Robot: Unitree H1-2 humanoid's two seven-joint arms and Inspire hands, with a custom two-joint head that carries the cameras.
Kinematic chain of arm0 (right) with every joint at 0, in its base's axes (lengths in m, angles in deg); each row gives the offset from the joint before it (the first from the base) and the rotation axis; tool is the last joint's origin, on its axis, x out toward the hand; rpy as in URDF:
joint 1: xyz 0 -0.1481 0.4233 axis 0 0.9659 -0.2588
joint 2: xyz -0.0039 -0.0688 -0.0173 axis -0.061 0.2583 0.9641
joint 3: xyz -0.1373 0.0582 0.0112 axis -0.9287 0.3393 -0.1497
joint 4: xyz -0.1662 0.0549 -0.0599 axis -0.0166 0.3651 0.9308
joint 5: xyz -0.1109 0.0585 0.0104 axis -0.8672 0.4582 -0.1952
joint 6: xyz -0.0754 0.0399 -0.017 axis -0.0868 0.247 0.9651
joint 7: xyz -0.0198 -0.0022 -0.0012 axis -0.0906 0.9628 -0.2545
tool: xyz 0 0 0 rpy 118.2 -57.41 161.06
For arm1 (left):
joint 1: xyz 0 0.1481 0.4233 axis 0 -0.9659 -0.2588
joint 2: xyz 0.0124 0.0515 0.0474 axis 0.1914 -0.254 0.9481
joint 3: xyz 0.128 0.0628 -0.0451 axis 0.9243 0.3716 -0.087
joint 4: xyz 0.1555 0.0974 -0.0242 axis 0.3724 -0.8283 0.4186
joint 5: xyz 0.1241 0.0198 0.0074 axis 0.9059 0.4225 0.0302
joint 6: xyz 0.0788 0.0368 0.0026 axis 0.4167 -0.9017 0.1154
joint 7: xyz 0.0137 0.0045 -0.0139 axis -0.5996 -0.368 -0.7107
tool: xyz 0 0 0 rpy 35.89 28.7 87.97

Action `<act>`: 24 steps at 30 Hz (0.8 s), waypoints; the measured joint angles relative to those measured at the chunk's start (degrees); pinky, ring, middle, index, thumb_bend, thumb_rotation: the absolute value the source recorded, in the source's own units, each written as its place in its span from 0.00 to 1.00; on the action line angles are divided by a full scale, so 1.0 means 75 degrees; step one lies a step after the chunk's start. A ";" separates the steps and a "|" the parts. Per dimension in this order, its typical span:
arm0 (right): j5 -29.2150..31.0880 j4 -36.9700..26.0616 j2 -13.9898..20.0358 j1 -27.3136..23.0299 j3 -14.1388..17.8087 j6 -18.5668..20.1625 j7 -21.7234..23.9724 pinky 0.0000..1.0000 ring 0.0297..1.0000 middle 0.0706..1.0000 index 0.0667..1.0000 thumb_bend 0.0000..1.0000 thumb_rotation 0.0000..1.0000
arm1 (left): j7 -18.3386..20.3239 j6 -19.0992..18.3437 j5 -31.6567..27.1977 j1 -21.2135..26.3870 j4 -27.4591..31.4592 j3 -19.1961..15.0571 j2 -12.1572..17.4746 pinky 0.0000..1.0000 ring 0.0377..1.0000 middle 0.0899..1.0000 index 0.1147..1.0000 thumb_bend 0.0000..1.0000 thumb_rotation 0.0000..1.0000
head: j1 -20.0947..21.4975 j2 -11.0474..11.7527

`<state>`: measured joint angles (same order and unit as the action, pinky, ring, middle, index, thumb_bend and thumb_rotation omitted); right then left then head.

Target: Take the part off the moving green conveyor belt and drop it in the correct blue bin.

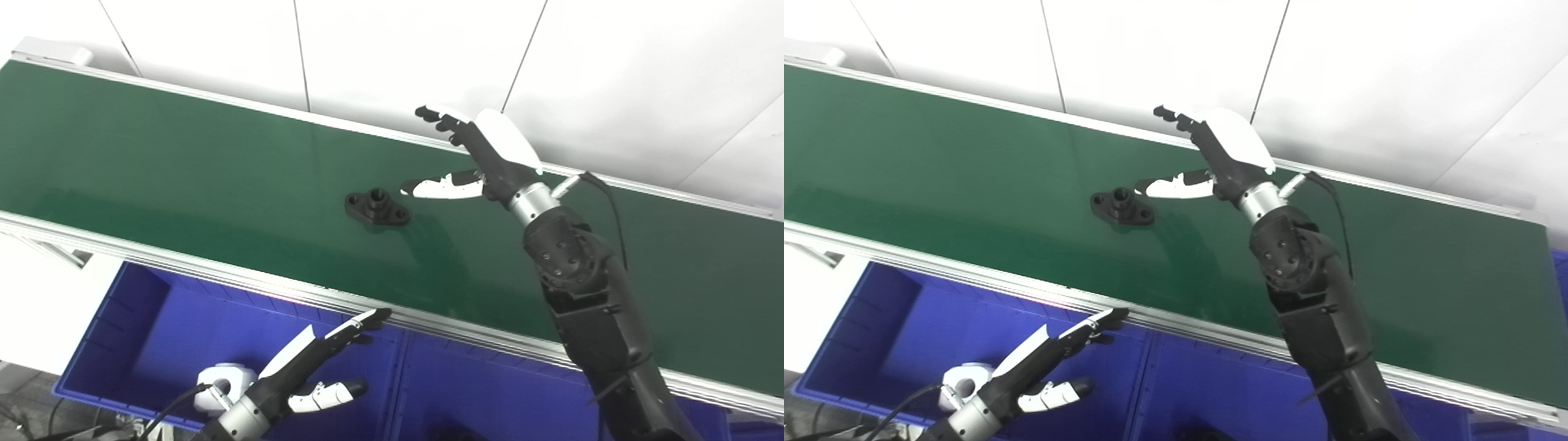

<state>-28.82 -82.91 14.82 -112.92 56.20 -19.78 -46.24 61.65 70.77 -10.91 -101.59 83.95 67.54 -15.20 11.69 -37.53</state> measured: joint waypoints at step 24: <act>-0.0615 0.1419 0.0136 0.0012 -0.0548 -0.0864 -0.0480 0.77 0.82 0.83 0.84 0.70 0.33 | -0.0309 0.0000 -0.0257 -0.0105 0.0111 0.0229 0.0130 0.83 0.91 0.94 0.92 0.52 0.83 | 0.0012 -0.0199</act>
<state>-33.43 -72.27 15.84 -112.83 52.09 -26.27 -49.83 59.34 70.77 -12.84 -102.38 84.78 69.25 -14.23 11.78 -39.02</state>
